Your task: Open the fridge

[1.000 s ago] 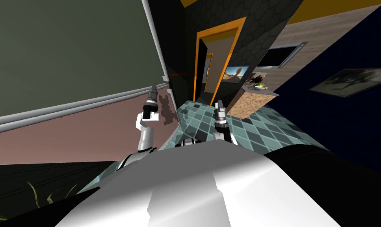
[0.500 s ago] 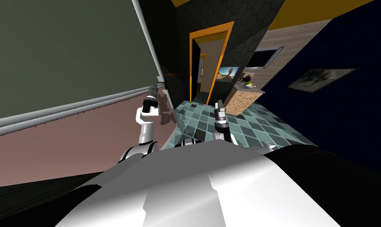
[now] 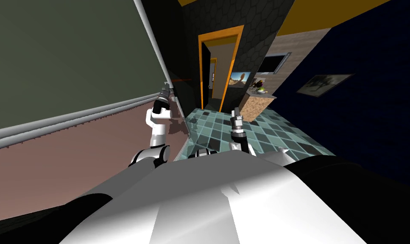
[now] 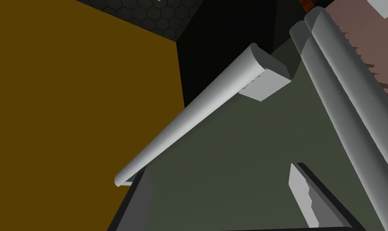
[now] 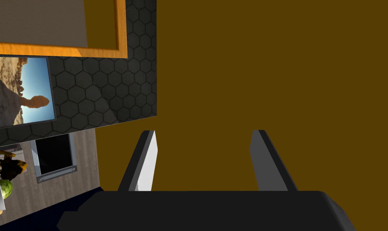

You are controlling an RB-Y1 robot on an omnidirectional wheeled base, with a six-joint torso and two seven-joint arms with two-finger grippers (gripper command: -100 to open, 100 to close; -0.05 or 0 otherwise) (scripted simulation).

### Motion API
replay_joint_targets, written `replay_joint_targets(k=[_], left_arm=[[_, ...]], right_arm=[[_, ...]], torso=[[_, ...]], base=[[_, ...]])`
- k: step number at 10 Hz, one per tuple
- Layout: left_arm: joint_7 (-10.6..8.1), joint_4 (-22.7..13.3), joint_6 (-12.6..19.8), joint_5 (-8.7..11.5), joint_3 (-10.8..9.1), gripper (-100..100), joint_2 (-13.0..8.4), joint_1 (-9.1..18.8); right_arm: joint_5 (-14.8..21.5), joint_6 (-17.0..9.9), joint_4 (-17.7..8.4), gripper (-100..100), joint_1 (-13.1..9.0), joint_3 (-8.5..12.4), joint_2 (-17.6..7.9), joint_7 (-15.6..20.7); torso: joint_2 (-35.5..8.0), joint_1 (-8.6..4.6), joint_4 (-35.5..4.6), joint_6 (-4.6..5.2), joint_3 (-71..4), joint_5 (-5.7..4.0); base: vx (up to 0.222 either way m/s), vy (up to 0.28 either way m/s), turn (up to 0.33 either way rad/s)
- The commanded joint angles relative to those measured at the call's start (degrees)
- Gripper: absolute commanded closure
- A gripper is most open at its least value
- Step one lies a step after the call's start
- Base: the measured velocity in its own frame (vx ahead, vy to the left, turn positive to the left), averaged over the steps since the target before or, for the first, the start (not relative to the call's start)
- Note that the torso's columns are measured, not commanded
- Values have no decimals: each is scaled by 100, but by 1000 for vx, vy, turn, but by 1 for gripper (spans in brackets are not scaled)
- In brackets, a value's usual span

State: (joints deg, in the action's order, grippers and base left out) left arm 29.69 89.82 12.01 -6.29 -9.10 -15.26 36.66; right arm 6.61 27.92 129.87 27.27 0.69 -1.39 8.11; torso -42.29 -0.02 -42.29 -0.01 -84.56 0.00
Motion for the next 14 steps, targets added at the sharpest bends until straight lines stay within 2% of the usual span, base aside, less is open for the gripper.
replay_joint_targets(k=[1, 2, 3, 5, 6, 7, 8, 10, 11, 14], left_arm=[[133, -269, 294, 9, -47, -100, -66, 371], [241, -498, 535, 15, -86, -100, -128, 594], [241, -498, 535, 15, -86, -100, -128, 656], [439, -917, 917, 35, -157, -100, -279, 1057], [439, -933, 990, 35, -157, -100, -279, 1186], [529, -1138, 1202, 47, -188, -100, -368, 1395], [529, -1138, 1202, 47, -188, -100, -368, 1430], [690, -1515, 1549, 74, -244, -100, -560, 1826], [690, -1515, 1593, 74, -244, -100, -560, 1876], [886, -1986, 2071, 116, -309, -100, -846, 2414]], right_arm=[[0, 0, 0, 0, -1, 0, 0, 0], [0, 0, 0, 0, 0, 0, 0, 0], [0, 0, 0, 0, 0, 0, 0, 0], [0, 0, 0, 0, 0, 0, 0, 0], [0, 0, 0, 0, 0, 0, 0, 0], [0, 0, 0, 0, 1, 0, 0, 0], [0, 0, 0, 0, 0, 0, 0, 0], [0, 0, 0, 0, 0, 0, 0, 0], [0, 0, 0, 0, 0, 0, 0, 0], [0, 0, 0, 0, 0, 0, 0, 0]], torso=[[0, 1, 0, 3, 0, 0], [0, 2, 0, -2, 0, 1], [2, 2, 1, 3, -2, 1], [2, 4, 0, 3, -2, 1], [3, 6, 1, 2, -2, 2], [1, 3, 0, -2, 0, 1], [1, 1, 0, 2, -1, 0], [0, 0, 0, 2, 0, -1], [2, 4, 0, 2, -2, 1], [2, 2, 0, 3, -1, 0]], base=[[0, 29, -96], [5, 27, -155], [4, 27, -76], [8, 40, -173], [6, 40, -71], [8, 32, -102], [7, 25, -63], [10, 31, -136], [13, 32, -51], [14, 33, -111]])
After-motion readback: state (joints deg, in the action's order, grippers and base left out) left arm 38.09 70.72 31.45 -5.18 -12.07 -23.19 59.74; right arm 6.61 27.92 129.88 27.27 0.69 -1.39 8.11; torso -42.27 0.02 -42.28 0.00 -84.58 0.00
